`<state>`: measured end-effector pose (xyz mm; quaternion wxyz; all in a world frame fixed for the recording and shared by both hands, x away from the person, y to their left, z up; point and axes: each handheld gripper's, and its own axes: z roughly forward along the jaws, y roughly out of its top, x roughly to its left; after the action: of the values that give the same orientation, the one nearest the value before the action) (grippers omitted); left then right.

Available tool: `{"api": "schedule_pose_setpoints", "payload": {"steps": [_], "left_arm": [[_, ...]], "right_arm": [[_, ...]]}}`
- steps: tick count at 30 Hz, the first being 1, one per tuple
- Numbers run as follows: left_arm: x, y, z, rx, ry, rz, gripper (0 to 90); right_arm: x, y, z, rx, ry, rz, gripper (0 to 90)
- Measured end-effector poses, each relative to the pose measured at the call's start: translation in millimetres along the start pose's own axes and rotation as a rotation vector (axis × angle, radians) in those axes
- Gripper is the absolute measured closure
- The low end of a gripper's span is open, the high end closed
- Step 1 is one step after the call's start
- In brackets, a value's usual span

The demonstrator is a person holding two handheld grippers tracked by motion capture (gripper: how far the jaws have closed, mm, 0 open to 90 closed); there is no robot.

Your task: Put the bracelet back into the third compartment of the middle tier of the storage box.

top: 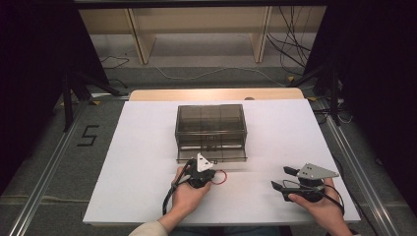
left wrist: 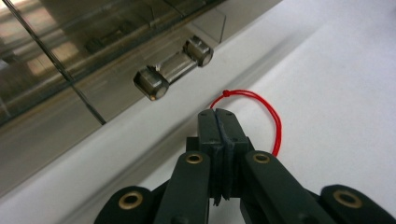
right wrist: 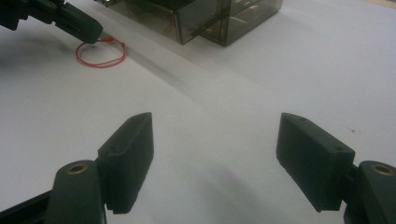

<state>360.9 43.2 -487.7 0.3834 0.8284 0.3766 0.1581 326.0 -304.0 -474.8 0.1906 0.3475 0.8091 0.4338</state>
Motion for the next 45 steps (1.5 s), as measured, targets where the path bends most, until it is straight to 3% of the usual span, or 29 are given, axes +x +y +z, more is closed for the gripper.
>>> {"api": "schedule_pose_setpoints", "payload": {"steps": [19,45], "left_arm": [[-3.1,6.7,-8.0,-0.031,-0.015,0.019,89.7],[-5.3,14.3,-17.3,-0.066,-0.029,0.016,89.8]], "right_arm": [[-0.3,0.0,-0.2,0.001,-0.001,-0.001,28.3],[-0.3,-0.2,-0.1,0.000,-0.004,0.000,28.3]]}}
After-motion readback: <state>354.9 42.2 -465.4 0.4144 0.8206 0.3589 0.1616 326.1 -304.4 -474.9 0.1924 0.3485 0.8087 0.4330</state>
